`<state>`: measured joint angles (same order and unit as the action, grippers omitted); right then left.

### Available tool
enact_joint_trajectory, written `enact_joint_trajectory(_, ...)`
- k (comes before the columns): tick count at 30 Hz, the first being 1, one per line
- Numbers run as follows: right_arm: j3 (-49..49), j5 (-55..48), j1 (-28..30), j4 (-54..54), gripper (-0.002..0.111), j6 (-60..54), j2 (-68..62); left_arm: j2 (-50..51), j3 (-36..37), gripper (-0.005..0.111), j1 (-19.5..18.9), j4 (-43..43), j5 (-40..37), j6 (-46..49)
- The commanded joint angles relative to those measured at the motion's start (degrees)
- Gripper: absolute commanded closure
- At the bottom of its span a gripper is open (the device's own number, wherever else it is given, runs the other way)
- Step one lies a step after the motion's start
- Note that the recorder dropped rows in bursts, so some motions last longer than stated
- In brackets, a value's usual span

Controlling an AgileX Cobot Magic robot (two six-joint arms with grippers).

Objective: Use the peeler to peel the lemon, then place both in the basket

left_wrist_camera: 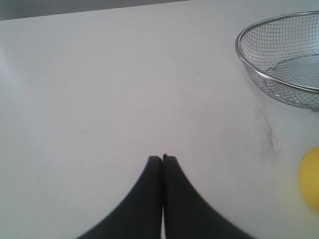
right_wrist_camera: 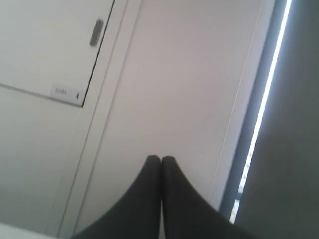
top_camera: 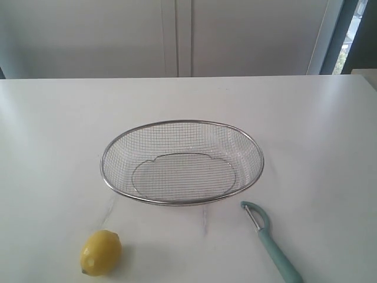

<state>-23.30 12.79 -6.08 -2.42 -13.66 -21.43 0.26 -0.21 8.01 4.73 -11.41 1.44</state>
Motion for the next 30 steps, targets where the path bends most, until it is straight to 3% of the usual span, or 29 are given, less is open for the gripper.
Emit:
enact_joint_trajectory(1, -4.6, -8.9, -0.2, 0.4, 0.108, 0.5, -6.6, -0.3, 0.2, 0.107, 0.1, 0.2, 0.2, 0.1)
enact_joint_trajectory(16, -21.3, -40.5, -0.2, 0.5, 0.108, 12.5, -27.4, -0.3, 0.2, 0.107, 0.1, 0.2, 0.2, 0.1)
enact_joint_trajectory(30, -24.6, -53.5, -0.2, 2.8, 0.108, 12.4, -31.3, -0.3, 0.2, 0.107, 0.1, 0.2, 0.2, 0.1)
